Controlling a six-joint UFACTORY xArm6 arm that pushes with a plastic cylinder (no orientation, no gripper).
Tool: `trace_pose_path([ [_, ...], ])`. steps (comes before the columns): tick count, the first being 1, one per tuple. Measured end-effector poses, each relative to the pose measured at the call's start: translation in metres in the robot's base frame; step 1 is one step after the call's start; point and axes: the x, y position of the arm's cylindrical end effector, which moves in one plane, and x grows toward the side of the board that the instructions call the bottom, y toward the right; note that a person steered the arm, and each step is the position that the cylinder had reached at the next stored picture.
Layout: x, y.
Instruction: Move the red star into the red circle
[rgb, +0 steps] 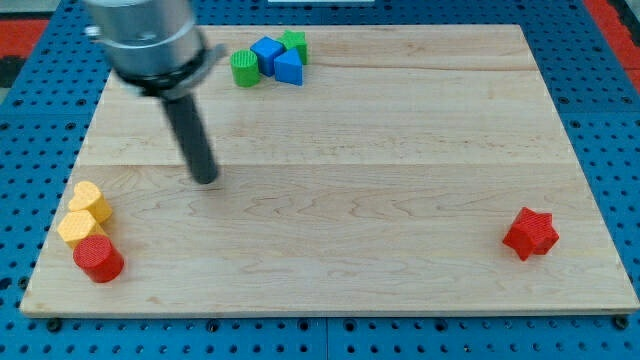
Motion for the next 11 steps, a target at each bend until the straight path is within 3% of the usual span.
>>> trace_pose_path([
  [2, -0.017, 0.150],
  [6, 0.068, 0.409],
  [7, 0.098, 0.365],
  [8, 0.101, 0.292],
  [10, 0.050, 0.188],
  [11, 0.016, 0.187],
])
